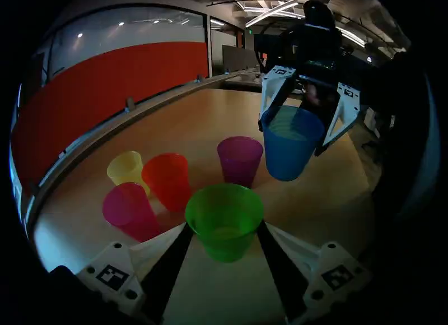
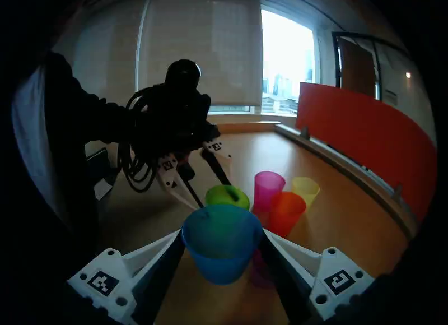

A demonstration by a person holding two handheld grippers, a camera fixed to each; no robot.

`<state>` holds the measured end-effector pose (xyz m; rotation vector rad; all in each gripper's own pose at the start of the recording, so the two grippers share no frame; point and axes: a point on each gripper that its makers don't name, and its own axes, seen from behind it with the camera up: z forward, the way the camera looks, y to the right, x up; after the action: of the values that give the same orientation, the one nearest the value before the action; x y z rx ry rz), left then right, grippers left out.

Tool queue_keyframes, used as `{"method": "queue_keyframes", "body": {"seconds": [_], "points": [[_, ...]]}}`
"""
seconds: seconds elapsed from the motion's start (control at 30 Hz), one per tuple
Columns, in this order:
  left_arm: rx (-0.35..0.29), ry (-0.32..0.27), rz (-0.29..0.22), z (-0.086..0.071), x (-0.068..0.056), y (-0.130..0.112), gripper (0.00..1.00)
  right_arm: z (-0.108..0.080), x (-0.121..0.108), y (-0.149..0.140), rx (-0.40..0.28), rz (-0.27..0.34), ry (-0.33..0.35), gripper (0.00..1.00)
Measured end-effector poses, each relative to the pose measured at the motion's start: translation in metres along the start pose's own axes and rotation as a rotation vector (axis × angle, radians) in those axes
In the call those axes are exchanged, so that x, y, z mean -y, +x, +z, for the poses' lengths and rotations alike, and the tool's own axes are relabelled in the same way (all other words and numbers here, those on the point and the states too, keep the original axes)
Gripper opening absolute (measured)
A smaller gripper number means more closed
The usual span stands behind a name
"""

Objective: Pour water

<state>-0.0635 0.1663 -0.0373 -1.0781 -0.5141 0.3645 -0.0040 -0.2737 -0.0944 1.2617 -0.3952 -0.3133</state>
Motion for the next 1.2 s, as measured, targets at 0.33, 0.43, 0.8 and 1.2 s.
{"method": "queue_keyframes", "body": {"seconds": [0.33, 0.43, 0.8, 1.2], "points": [[0.02, 0.003, -0.004, 0.001, 0.003, -0.008, 0.82, 0.004, 0.003, -0.012, 0.016, -0.007, 0.016, 0.92], [0.023, 0.004, -0.006, 0.002, 0.004, -0.01, 0.82, 0.005, 0.005, -0.015, 0.019, -0.011, 0.022, 0.92], [0.034, 0.009, -0.016, 0.004, 0.007, -0.016, 0.82, 0.009, 0.009, -0.027, 0.034, -0.018, 0.036, 0.92], [0.034, 0.01, -0.022, 0.002, 0.008, -0.019, 0.83, 0.011, 0.01, -0.04, 0.055, -0.02, 0.039, 0.92]]}}
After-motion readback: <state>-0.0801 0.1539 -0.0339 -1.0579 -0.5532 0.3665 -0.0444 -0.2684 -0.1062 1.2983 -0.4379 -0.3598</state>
